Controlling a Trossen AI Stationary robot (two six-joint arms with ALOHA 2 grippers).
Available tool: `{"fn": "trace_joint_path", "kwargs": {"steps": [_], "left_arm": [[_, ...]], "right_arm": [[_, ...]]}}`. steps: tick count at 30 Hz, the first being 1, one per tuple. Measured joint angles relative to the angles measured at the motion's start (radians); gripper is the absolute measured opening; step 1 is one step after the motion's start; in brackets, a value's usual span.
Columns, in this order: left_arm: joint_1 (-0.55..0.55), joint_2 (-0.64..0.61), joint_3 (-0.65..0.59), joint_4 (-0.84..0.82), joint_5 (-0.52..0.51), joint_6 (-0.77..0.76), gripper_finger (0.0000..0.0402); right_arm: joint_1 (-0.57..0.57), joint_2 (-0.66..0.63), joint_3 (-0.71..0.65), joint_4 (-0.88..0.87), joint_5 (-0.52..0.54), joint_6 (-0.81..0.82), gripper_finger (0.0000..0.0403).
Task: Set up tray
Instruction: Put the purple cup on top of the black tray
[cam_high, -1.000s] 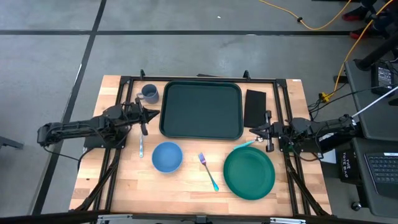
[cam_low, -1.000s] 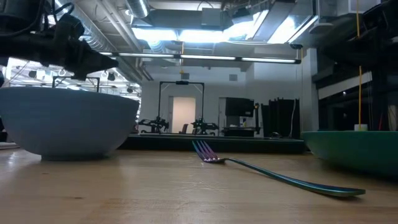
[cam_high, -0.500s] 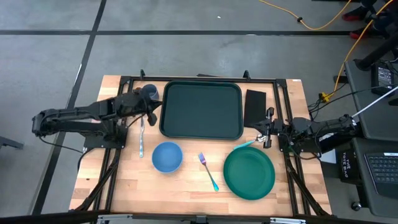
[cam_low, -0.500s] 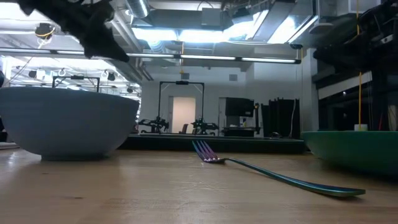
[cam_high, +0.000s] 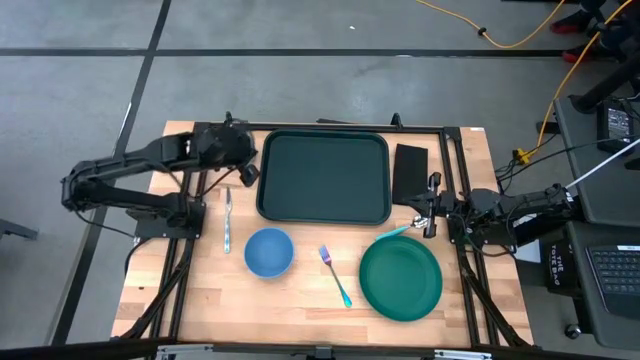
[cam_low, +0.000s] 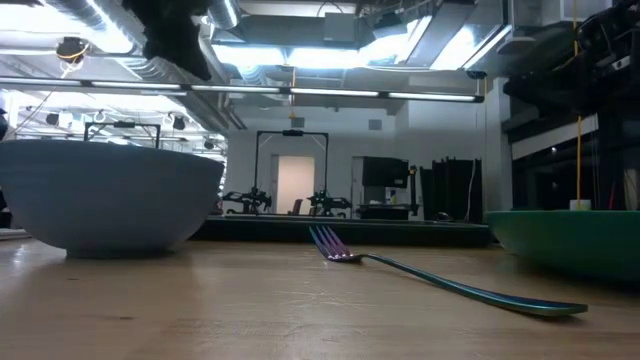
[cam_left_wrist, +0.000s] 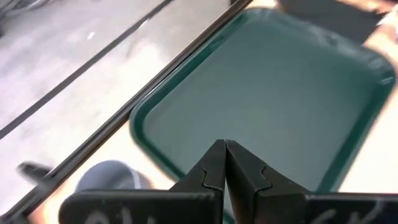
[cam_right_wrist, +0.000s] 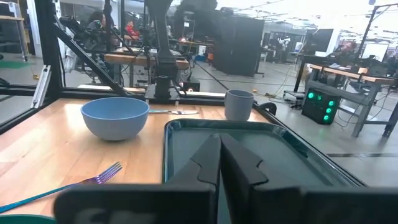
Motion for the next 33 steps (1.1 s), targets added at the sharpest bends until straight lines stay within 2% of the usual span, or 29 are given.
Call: {"fn": "trace_joint_path", "kwargs": {"steps": [4,11,15,20,28,33], "left_arm": [[0.092,0.096,0.081,-0.121,0.011,0.033,0.0004],[0.256,0.227,0.114,-0.179,0.208,0.198,0.0004],[0.308,0.275,0.114,-0.180,0.201,0.319,0.0004],[0.338,0.312,0.114,-0.177,0.201,0.400,0.0004],[0.343,0.347,0.114,-0.176,0.182,0.444,0.0004],[0.343,0.363,0.115,-0.176,0.180,0.447,0.0004]], "right_arm": [[0.000,0.000,0.000,0.000,0.000,0.001,0.0014],[0.000,0.000,0.000,0.000,-0.001,0.003,0.0007],[0.000,0.000,0.000,0.000,-0.001,0.006,0.0019],[0.000,0.000,0.000,0.000,-0.001,0.007,0.0022],[0.000,0.000,0.000,0.000,-0.002,0.005,0.0006],[0.000,0.000,0.000,0.000,-0.002,0.005,0.0020]]}}
